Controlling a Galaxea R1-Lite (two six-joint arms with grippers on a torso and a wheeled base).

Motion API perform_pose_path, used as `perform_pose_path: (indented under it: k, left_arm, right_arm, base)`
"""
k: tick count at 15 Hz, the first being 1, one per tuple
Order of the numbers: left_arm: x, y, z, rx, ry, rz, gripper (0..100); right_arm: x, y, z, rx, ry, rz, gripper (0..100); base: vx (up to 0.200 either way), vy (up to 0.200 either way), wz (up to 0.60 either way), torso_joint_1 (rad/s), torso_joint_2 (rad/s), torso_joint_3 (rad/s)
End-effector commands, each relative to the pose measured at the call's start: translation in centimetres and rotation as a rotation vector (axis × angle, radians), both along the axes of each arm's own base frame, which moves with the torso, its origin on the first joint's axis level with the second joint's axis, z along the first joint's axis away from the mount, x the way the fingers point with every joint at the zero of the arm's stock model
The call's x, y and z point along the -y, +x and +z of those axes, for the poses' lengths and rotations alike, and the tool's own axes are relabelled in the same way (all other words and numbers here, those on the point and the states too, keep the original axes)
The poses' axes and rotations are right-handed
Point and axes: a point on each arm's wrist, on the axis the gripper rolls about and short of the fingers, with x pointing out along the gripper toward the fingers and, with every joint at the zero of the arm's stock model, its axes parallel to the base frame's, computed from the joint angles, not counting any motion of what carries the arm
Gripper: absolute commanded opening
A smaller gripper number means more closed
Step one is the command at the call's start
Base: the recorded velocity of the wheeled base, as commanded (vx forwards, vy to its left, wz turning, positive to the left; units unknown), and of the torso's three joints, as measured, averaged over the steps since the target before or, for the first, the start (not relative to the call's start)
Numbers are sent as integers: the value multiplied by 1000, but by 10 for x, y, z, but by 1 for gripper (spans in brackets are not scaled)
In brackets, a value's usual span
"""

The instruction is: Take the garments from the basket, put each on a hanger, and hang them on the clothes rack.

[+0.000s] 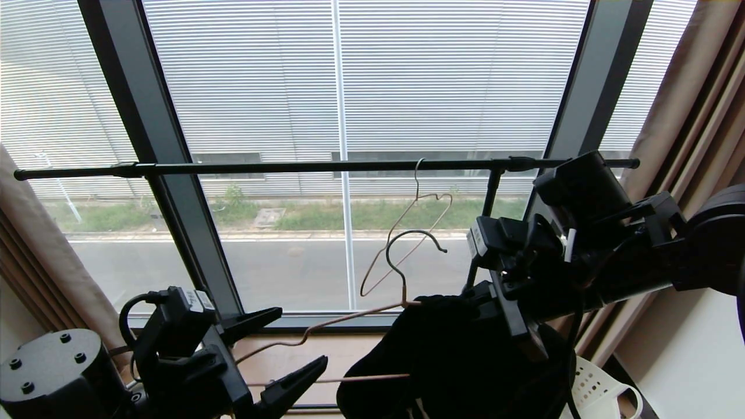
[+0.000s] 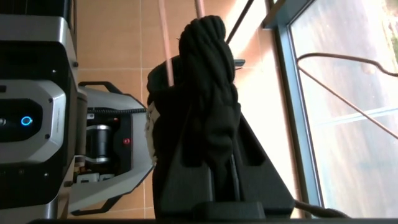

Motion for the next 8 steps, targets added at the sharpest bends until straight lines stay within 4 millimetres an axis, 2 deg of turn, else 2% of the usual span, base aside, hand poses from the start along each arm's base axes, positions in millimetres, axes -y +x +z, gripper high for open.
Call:
perform_pose_path:
  k: [1,3,6,8]
  left_arm:
    - [-8,0,7,-8,-60,45,100]
    - [-17,0,15,-38,-150,94,100]
    - [-25,3,16,-169,-298,155,100]
    - [-31,5,12,-259,-330,149,100]
  right_arm:
    - [6,-2,9,17,18,-21,0]
    - [11,-2,14,10,34,-57,0]
    - [15,-4,26,-1,71,-102,0]
    - [17,-8,32,-18,93,-127,0]
  base:
    - [0,0,0,0,0,0]
    - [0,0,0,0,0,0]
    - [0,0,0,0,0,0]
    - [0,0,0,0,0,0]
